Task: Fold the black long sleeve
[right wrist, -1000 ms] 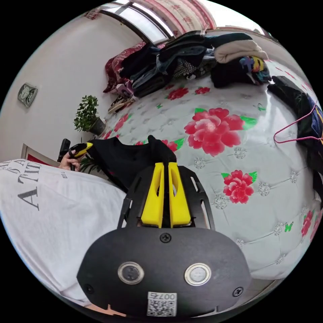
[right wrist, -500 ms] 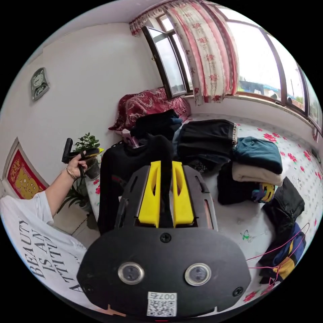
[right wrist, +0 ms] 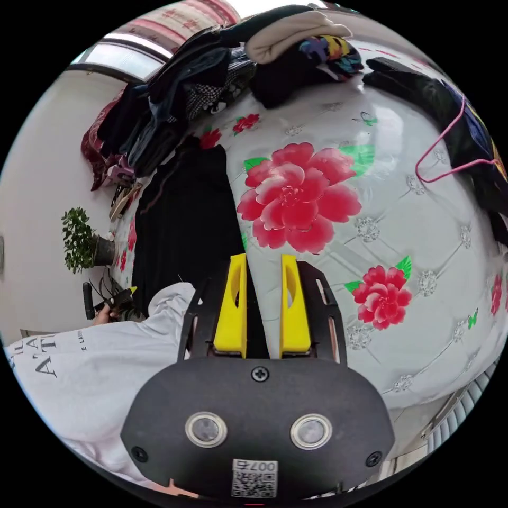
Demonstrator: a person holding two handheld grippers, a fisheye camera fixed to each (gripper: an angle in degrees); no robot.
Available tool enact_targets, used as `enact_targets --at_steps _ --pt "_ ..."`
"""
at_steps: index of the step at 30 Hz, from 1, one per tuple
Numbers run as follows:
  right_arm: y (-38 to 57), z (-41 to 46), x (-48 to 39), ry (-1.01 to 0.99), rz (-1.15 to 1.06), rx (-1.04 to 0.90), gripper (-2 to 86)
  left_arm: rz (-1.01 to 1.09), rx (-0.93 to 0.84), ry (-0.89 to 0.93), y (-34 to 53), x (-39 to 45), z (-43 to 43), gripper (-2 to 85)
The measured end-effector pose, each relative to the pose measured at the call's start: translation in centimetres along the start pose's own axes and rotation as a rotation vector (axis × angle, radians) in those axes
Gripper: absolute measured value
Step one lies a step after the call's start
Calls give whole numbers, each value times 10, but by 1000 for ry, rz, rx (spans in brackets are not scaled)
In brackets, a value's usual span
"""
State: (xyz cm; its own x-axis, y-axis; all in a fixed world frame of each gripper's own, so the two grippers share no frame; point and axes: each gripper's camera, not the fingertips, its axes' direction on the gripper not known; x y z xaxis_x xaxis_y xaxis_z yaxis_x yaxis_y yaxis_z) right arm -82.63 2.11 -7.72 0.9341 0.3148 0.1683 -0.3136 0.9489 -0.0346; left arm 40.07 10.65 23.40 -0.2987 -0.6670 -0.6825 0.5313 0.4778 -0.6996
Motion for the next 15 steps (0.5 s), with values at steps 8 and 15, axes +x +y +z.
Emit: enact_targets --at_steps 8,15 --pt "-15 51 -86 244 -183 -106 8 162 -59 -84 -37 25 -4 1" --pt "-27 38 -95 162 -129 -162 -1 -44 184 129 -35 -85 -116 -9"
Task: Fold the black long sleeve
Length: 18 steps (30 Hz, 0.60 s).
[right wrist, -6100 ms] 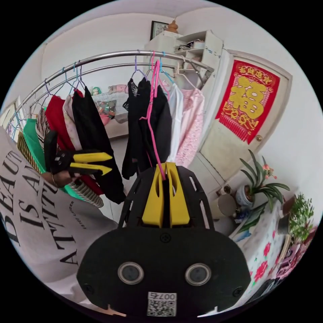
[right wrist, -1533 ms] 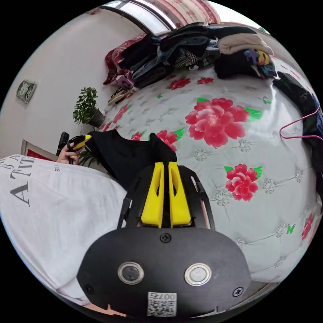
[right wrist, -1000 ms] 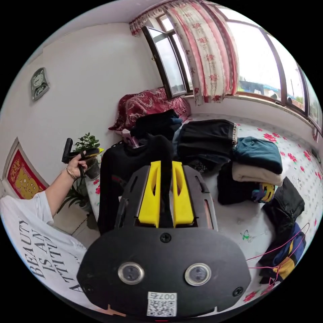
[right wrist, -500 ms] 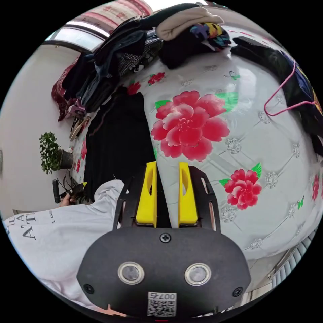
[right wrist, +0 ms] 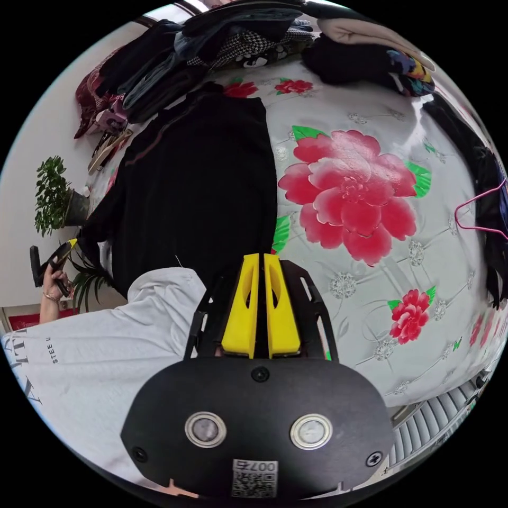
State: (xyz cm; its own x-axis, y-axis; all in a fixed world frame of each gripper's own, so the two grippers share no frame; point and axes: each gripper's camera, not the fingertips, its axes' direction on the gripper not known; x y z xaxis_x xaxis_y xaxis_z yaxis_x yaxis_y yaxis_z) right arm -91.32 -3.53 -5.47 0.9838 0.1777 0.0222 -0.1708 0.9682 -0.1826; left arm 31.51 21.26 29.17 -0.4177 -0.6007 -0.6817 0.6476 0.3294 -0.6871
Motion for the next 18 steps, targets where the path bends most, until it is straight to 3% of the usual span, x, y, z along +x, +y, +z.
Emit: enact_targets --at_steps 3,5,8,12,14,18 --pt "1 -6 -3 21 27 13 1 -115 210 -179 -23 -63 -79 -8" --pt "4 -9 -5 54 60 12 6 -297 362 -361 -34 -116 -122 -2" --pt "15 -14 -5 73 120 23 18 -376 372 -522 -45 -141 -131 34" --pt "36 -20 0 95 191 37 34 -150 309 -392 -35 -106 -83 48" --pt "50 -22 7 104 220 37 41 -10 175 -208 -6 -68 -25 60" --pt "68 -22 22 101 221 26 51 76 -25 -1 56 -20 43 82"
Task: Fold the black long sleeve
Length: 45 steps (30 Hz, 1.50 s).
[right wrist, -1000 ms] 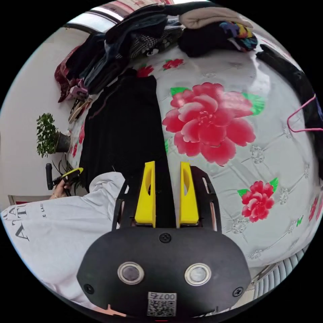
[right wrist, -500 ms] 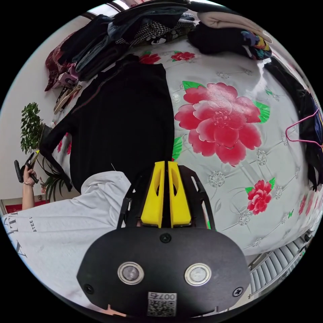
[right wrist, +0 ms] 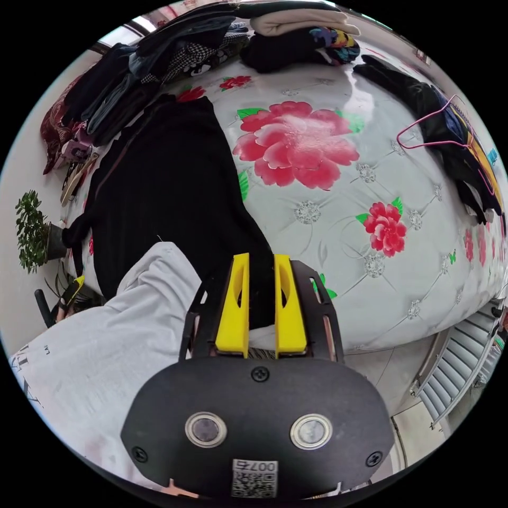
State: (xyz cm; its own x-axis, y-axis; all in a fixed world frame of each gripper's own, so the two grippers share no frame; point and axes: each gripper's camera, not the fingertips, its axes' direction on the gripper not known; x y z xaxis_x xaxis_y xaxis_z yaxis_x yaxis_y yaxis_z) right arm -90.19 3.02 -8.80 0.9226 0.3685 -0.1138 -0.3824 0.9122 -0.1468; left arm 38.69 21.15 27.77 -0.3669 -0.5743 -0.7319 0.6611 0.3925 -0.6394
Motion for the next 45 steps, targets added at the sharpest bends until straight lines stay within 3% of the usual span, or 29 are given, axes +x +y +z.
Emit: enact_targets --at_steps 5,13,15,17,24,29,34,37,41,45 --pt "2 12 23 -43 -128 -76 55 -51 -86 43 64 9 14 106" --pt "15 19 50 15 -351 -45 21 -78 -140 5 84 42 53 118" --pt "14 18 62 -39 -386 -57 11 -54 -145 -61 82 54 52 87" --pt "12 14 77 -99 -401 -57 4 -109 -109 36 84 44 39 6" --pt "12 -47 111 -459 -430 129 -1 -147 66 53 96 47 -37 -9" --pt "49 -94 45 -527 -845 206 -1 -125 144 -128 118 62 -82 -7" --pt "65 -52 20 -697 -875 39 0 -252 156 -290 138 62 -99 24" --pt "59 -41 12 -741 -849 28 2 -78 217 -254 139 114 -116 73" --pt "60 -31 -7 -709 -917 0 11 181 181 -289 127 196 -93 49" --pt "51 -26 27 -641 -755 100 18 171 90 -227 118 209 -56 28"
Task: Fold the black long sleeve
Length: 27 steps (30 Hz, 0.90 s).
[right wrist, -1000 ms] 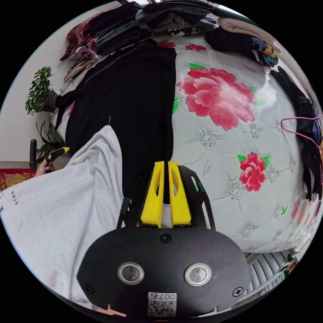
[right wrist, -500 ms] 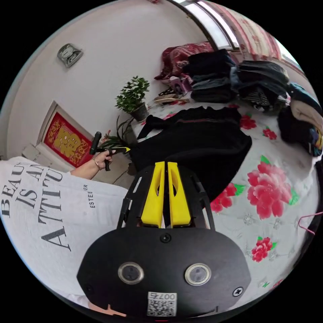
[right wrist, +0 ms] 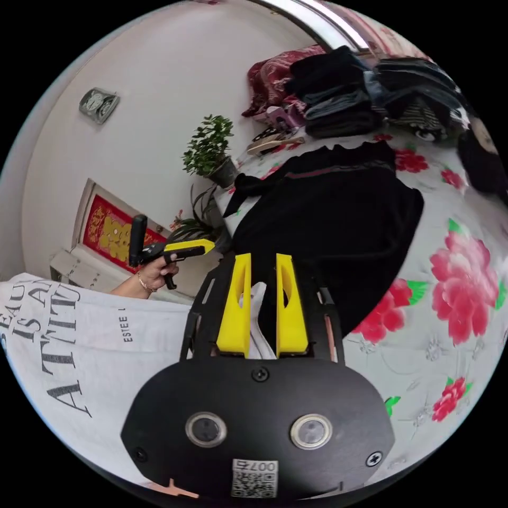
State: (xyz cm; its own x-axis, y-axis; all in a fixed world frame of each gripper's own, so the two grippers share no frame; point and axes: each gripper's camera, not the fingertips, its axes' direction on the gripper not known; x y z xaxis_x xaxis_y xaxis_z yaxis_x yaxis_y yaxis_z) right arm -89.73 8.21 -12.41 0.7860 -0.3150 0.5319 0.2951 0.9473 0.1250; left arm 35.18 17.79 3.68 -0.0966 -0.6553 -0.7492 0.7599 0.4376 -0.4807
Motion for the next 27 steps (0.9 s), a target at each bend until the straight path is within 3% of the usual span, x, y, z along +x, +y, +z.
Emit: enact_targets --at_steps 4,7,9,14,19,22,27 --pt "41 -2 51 286 230 -46 24 -44 -97 57 1 -5 28 4" --pt "55 24 61 287 291 -137 31 -59 -145 49 0 -9 40 -3" --pt "53 47 50 274 267 -183 35 -87 -161 60 -3 -13 45 -5" --pt "36 96 -3 537 139 -241 23 -109 -152 70 -21 -15 52 -6" --pt "15 115 -26 572 56 -329 4 -103 -215 92 -47 -32 80 -6" --pt "-7 69 -38 674 98 -209 0 -106 -191 100 -73 -49 83 -6" --pt "-36 -55 -79 1211 105 51 0 -86 -185 98 -119 -78 97 -6"
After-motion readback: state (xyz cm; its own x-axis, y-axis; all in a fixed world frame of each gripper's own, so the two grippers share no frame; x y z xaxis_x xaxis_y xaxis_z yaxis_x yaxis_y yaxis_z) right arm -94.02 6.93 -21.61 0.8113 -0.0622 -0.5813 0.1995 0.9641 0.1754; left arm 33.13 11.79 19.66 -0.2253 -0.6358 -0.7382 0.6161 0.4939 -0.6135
